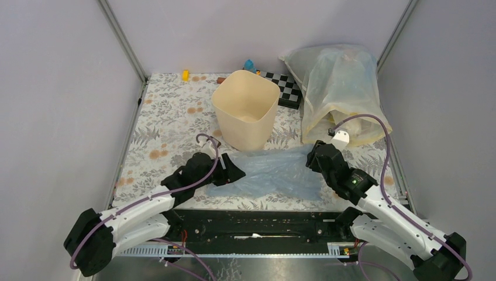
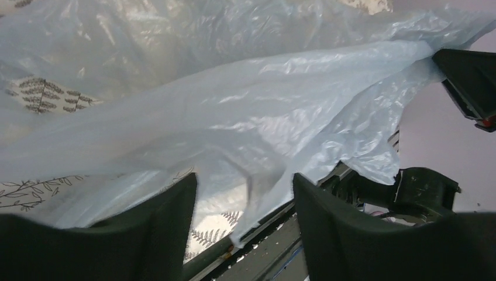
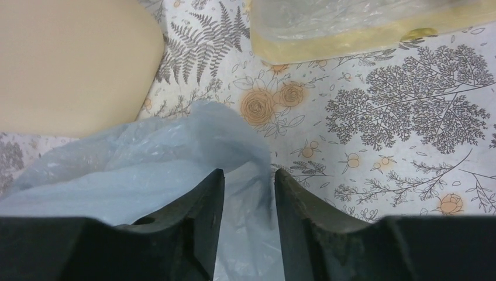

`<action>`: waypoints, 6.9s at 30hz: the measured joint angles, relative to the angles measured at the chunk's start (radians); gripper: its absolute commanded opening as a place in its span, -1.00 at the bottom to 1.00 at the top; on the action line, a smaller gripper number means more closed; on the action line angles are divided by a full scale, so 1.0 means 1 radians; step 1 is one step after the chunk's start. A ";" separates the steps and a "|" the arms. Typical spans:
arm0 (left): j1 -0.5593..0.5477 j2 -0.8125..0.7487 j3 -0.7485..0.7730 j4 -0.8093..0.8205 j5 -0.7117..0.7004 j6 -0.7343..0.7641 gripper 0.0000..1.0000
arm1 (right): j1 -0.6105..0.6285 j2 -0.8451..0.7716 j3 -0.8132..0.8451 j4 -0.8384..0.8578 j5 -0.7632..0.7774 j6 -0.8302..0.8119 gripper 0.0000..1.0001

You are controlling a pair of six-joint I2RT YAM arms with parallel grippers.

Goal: Put the trash bags into the trash bin

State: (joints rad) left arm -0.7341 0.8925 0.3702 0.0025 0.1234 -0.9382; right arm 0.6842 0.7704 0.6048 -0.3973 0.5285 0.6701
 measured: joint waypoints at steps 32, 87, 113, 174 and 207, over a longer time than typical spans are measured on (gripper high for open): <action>-0.001 -0.197 0.745 -0.634 -0.132 0.236 -1.00 | 0.000 0.220 0.611 -0.021 -0.478 -0.229 -1.00; 0.051 0.818 1.601 -0.598 -0.360 0.591 -1.00 | -0.090 0.893 1.345 -0.182 -0.409 -0.502 0.37; 0.052 0.795 1.442 -0.492 0.237 0.621 -0.95 | -0.164 0.544 1.004 -0.029 -0.417 -0.456 0.47; 0.011 -0.087 1.052 -0.445 -0.455 0.087 0.97 | -0.166 0.661 1.033 0.076 -0.432 -0.371 -1.00; 0.151 0.101 0.837 -0.482 -0.591 0.189 -1.00 | -0.166 0.488 0.875 0.035 -0.274 -0.358 -1.00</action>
State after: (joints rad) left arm -0.5827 0.9936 1.2072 -0.4797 -0.4671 -0.7490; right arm 0.5179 1.2579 1.4796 -0.3626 0.2543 0.3119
